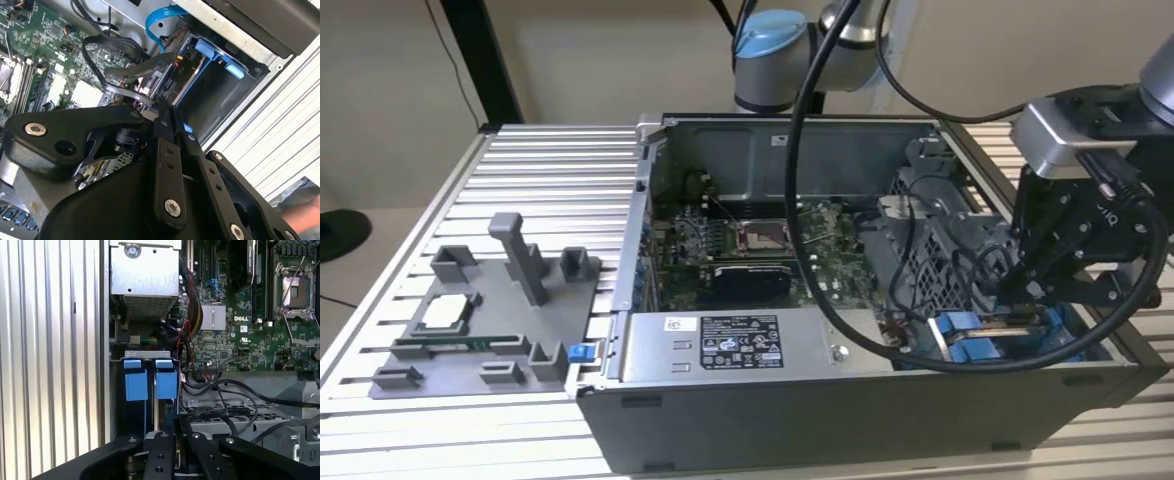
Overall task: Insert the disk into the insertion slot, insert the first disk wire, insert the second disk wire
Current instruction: 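Insert the second disk wire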
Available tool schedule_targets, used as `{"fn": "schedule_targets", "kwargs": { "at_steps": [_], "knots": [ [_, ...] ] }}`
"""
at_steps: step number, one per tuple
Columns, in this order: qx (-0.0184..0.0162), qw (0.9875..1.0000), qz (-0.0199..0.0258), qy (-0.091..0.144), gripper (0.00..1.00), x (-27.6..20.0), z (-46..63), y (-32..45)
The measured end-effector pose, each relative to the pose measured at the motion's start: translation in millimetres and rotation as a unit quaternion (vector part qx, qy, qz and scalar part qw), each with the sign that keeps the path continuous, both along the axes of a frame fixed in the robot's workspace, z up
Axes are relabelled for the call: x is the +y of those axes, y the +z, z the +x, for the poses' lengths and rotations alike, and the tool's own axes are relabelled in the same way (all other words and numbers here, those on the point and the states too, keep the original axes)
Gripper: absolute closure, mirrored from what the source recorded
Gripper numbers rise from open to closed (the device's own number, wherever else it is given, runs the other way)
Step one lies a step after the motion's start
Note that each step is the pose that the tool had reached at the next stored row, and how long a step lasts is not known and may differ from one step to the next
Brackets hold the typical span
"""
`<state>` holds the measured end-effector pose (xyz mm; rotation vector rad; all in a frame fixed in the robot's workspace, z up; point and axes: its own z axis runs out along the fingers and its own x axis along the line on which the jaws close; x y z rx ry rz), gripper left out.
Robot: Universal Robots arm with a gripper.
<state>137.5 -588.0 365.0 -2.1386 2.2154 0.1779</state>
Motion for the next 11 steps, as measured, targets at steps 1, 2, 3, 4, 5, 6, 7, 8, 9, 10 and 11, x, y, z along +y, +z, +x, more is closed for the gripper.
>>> {"fn": "schedule_targets", "kwargs": {
  "at_steps": [1,2,3,4,5,6,7,8,9,10,11],
  "knots": [
    [-0.0003,1.0,0.0001,-0.001,1.0,-0.3,0.0,-0.6],
    [-0.0009,1.0,0.0006,-0.002,1.0,-0.6,0.0,-1.1],
    [-0.0016,1.0,0.0015,-0.003,1.0,-0.9,0.0,-1.5],
    [-0.0039,1.0,0.0041,-0.005,1.0,-1.2,-0.1,-2.1],
    [-0.0057,1.0,0.0058,-0.005,1.0,-1.4,-0.1,-2.1],
    [-0.0082,0.9999,0.0081,-0.005,1.0,-1.5,0.0,-2.2],
    [-0.0109,0.9999,0.0102,-0.006,1.0,-1.6,0.0,-2.3],
    [-0.0138,0.9998,0.012,-0.006,1.0,-1.7,-0.1,-2.4],
    [-0.0167,0.9998,0.0134,-0.006,1.0,-1.8,0.0,-2.6],
    [-0.0198,0.9997,0.0145,-0.006,1.0,-2.0,0.0,-2.9],
    [-0.0216,0.9996,0.015,-0.006,1.0,-2.1,-0.1,-3.1]
  ]
}}
